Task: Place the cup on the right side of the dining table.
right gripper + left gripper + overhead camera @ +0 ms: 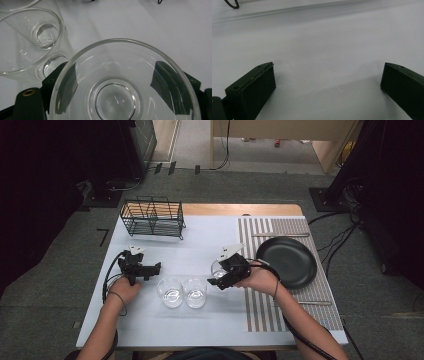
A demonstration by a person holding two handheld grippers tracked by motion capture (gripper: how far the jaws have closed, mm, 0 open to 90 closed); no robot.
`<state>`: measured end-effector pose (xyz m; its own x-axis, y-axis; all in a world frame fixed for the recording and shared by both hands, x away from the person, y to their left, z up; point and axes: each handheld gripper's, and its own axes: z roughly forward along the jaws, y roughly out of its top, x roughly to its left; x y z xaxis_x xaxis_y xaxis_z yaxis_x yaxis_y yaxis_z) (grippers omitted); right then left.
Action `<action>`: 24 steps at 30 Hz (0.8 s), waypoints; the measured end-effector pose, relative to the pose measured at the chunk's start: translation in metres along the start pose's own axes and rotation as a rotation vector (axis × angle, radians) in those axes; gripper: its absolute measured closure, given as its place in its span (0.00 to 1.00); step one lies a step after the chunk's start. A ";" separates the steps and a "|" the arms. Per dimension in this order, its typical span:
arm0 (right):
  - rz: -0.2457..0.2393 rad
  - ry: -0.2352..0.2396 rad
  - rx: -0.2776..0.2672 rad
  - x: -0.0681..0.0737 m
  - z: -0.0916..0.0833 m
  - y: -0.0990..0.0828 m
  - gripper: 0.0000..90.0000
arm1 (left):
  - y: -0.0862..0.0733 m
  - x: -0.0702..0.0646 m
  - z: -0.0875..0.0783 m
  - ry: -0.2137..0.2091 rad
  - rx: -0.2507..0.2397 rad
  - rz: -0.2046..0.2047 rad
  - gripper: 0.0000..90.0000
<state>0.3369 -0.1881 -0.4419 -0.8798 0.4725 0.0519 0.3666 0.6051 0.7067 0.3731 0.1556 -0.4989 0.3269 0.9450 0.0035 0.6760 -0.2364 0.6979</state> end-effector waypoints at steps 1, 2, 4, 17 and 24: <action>-0.003 -0.001 -0.004 0.000 0.000 0.000 0.21 | 0.000 0.000 0.000 0.000 0.000 0.000 0.00; -0.001 -0.003 -0.005 -0.001 0.000 0.000 0.21 | 0.000 0.000 0.000 0.000 0.000 0.000 0.00; 0.001 -0.007 -0.009 -0.001 0.000 0.000 0.21 | 0.000 0.000 0.000 0.000 0.000 0.000 0.00; 0.033 -0.048 -0.014 -0.005 0.004 0.004 0.21 | 0.000 0.000 0.000 0.000 -0.001 0.001 0.00; 0.055 -0.065 -0.022 -0.009 0.005 0.006 0.21 | 0.000 0.000 0.000 0.000 -0.001 0.002 0.00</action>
<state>0.3489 -0.1854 -0.4422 -0.8366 0.5460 0.0453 0.4067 0.5634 0.7192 0.3729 0.1558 -0.4990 0.3279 0.9447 0.0049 0.6746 -0.2377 0.6989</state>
